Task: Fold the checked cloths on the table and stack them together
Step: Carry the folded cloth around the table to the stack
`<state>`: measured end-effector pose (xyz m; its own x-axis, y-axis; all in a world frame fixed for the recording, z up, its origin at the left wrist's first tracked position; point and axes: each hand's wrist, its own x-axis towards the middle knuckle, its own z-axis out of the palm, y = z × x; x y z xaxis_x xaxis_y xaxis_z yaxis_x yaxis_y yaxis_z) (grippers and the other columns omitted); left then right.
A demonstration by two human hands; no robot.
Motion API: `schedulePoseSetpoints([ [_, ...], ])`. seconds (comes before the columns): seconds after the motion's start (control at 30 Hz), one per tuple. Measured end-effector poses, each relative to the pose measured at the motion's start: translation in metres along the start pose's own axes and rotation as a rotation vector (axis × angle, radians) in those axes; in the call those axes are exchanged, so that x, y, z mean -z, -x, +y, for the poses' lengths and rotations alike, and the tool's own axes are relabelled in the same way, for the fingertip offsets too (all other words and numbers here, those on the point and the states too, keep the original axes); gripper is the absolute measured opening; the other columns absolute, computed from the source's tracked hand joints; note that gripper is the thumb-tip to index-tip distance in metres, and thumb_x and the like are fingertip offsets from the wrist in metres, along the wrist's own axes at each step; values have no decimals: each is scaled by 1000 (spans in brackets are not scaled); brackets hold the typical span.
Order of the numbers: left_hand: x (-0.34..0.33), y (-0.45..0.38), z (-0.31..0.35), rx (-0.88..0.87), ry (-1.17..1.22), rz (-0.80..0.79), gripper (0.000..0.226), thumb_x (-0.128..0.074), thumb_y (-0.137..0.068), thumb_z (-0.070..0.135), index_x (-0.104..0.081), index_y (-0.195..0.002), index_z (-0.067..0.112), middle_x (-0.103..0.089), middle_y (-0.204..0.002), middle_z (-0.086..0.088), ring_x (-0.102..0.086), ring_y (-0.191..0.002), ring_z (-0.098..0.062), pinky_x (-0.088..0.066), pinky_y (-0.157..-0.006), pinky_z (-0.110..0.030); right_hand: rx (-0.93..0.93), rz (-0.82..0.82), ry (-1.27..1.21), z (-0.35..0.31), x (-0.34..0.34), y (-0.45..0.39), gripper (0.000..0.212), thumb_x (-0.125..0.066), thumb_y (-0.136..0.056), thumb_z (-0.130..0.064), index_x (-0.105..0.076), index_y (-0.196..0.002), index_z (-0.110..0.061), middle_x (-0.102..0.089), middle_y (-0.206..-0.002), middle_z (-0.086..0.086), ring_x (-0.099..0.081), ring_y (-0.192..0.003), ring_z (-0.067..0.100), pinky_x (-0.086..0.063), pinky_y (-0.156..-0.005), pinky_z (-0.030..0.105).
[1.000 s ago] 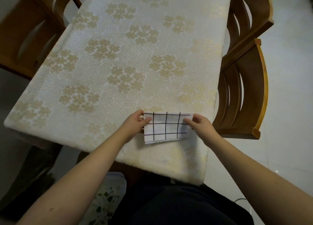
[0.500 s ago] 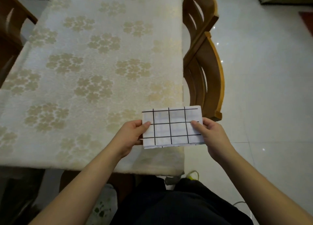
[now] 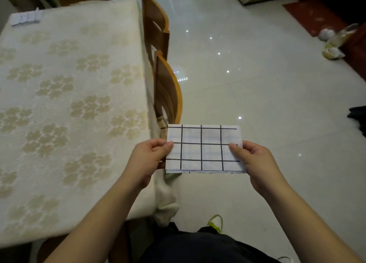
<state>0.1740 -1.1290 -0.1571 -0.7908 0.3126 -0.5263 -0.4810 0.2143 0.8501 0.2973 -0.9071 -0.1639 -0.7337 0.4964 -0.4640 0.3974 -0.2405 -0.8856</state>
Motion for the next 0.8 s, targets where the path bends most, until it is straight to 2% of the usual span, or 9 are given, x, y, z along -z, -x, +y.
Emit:
schedulePoseSetpoints([
  [0.13, -60, 1, 7, -21, -27, -25, 6, -64, -92, 12, -69, -93, 8, -76, -79, -7, -72, -70, -20, -57, -57, -28, -13, 66, -28, -1, 58, -5, 11, -67, -89, -17, -73, -94, -8, -77, -90, 8, -73, -87, 28, -57, -83, 42],
  [0.27, -100, 4, 11, -38, -78, -47, 16, -65, -92, 15, -67, -107, 10, -76, -92, -11, -74, -84, -26, -58, -64, -33, -11, 106, -65, -5, 100, -5, 10, -68, -89, -16, -73, -93, -9, -77, -87, 7, -73, -80, 22, -57, -80, 38],
  [0.4, -125, 5, 20, -49, -88, -82, 13, -63, -93, 13, -67, -105, 12, -74, -96, -17, -72, -90, -29, -61, -66, -33, 7, 125, -105, -11, 124, -8, 12, -67, -89, -18, -73, -95, -10, -77, -89, 6, -73, -85, 23, -56, -82, 37],
  [0.47, -134, 0, 26, -47, -87, -101, 13, -62, -94, 14, -67, -105, 12, -74, -97, -16, -73, -89, -27, -61, -66, -33, 12, 138, -122, -16, 129, -12, 11, -67, -89, -16, -73, -95, -10, -77, -88, 5, -73, -81, 21, -55, -77, 35],
  [0.6, -145, -18, 39, -51, -62, -126, 12, -60, -95, 14, -67, -104, 11, -77, -88, -4, -73, -76, -15, -55, -57, -22, 9, 137, -141, -27, 135, -30, 11, -66, -89, -14, -73, -96, -9, -77, -89, 7, -73, -78, 21, -54, -71, 32],
  [0.8, -147, -68, 57, -78, -38, -119, 14, -62, -93, 14, -68, -106, 13, -76, -95, -7, -74, -87, -21, -57, -63, -25, 2, 104, -97, -50, 131, -82, 11, -66, -90, -14, -72, -96, -9, -77, -87, 6, -72, -73, 16, -52, -58, 23],
])
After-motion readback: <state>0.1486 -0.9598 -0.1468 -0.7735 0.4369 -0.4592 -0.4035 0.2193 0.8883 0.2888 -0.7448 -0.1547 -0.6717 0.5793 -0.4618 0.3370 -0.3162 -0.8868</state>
